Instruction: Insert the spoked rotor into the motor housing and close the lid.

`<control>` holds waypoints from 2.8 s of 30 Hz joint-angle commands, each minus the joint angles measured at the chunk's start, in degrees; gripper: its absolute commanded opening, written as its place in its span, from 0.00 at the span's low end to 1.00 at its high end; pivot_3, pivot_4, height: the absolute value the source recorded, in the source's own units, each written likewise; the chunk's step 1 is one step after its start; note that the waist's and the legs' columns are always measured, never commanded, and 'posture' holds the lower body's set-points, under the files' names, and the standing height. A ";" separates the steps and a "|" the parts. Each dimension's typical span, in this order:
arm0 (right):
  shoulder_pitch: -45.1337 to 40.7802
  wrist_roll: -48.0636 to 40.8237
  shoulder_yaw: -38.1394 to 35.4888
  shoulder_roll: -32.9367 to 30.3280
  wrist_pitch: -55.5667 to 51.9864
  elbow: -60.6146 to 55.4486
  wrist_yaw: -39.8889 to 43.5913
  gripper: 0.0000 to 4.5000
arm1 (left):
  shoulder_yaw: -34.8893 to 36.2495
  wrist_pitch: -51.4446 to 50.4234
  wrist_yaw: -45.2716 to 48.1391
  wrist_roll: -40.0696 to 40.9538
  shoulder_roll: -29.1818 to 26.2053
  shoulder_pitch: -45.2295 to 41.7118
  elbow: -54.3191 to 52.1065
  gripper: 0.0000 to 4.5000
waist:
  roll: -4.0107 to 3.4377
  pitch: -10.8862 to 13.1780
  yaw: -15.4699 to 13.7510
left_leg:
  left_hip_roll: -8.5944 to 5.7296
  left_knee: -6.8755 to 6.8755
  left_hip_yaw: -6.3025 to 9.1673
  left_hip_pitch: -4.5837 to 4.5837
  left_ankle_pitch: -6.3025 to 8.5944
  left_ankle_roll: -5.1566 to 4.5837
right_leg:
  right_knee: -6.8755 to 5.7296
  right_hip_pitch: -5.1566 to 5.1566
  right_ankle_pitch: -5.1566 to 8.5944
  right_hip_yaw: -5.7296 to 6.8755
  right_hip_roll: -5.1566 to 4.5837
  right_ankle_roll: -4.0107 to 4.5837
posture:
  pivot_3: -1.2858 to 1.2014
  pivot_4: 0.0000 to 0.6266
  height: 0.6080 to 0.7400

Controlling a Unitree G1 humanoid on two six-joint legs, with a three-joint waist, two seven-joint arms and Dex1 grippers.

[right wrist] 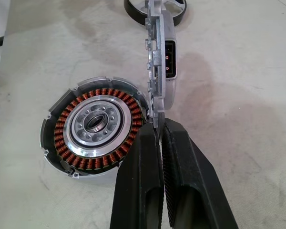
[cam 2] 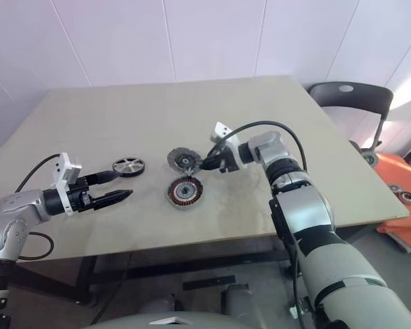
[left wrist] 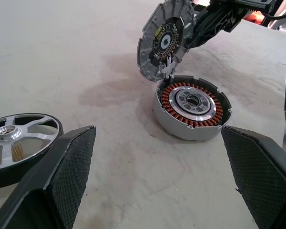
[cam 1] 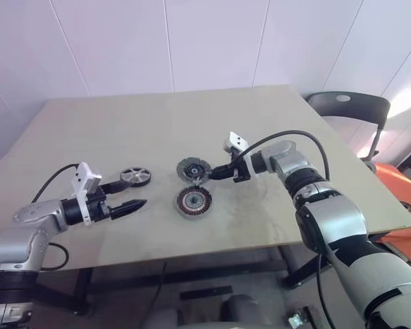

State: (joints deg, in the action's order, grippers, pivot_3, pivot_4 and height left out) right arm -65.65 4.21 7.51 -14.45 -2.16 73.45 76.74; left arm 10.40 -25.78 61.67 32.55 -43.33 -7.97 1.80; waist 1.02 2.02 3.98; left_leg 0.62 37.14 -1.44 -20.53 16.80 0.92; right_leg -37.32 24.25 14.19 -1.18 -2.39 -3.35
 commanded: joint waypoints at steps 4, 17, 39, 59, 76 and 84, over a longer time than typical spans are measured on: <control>-3.53 -1.82 -3.45 0.24 2.21 -0.53 -3.93 0.01 | 1.77 0.51 0.02 0.38 -0.32 -0.39 -1.45 1.00 | 0.00 0.00 0.01 | 0.00 0.01 0.00 0.00 0.00 0.00 | 0.00 0.00 0.00 -0.01 -0.01 0.00 | 0.52 0.00 1.00; -2.34 -0.50 -2.43 0.99 2.62 -0.71 -0.84 0.01 | 1.45 0.39 0.16 0.28 -0.37 -0.85 -1.32 1.00 | 0.00 0.00 0.14 | 0.00 -0.03 -0.01 0.01 0.00 0.00 | 0.00 0.01 0.00 0.00 -0.01 0.01 | 0.52 0.00 1.00; 1.31 1.69 -2.02 3.09 2.29 0.42 -10.26 0.37 | 1.75 0.02 0.20 0.43 -0.67 -0.48 -1.51 1.00 | 0.00 -0.01 0.11 | 0.00 -0.02 -0.01 0.04 0.00 0.01 | -0.02 -0.01 0.00 -0.01 -0.01 0.01 | 0.52 0.00 1.00; 3.44 -4.26 -5.10 -2.72 -3.35 -8.60 5.13 0.17 | 2.60 0.24 -0.14 0.77 -0.24 0.17 -1.81 1.00 | -0.01 0.00 0.18 | 0.03 -0.01 -0.02 0.08 0.00 0.00 | -0.07 -0.02 0.00 -0.02 0.06 0.00 | 0.52 0.00 1.00; 17.58 -9.70 -2.13 8.97 -13.26 -31.77 -10.90 0.01 | 2.79 -0.81 -0.71 1.03 -0.27 -0.27 -2.97 1.00 | 0.04 -0.03 0.02 | 0.01 0.09 0.01 0.09 0.00 0.00 | -0.14 -0.04 0.00 0.01 0.04 0.00 | 0.52 0.00 1.00; 14.18 -8.23 -2.04 11.50 -5.16 -22.88 -17.38 0.01 | 3.69 -0.27 -0.85 0.99 0.07 1.32 -3.26 1.00 | 0.04 -0.03 -0.04 | 0.01 0.08 0.00 0.06 0.00 0.00 | -0.12 -0.03 0.00 0.01 0.03 0.00 | 0.52 0.00 1.00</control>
State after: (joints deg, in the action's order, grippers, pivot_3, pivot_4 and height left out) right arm -50.13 -3.96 5.69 -3.14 -9.48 49.72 60.04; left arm 12.41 -26.69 60.98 33.04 -43.01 -6.31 0.13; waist 1.06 1.99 3.94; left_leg 0.62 37.22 -1.44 -20.48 16.80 0.92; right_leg -37.43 24.23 14.19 -1.17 -2.37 -3.36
